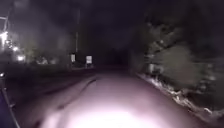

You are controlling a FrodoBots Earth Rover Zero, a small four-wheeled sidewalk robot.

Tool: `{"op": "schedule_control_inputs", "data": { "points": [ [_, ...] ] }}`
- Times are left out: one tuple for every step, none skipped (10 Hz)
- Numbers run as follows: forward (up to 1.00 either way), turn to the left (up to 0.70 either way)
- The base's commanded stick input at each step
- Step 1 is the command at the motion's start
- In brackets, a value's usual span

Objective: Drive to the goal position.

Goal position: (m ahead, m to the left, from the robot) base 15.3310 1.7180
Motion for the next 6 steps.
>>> {"op": "schedule_control_inputs", "data": {
  "points": [
    [0.50, 0.00],
    [0.50, 0.00],
    [0.50, 0.00],
    [0.50, 0.00],
    [0.50, 0.07],
    [0.50, 0.04]
  ]
}}
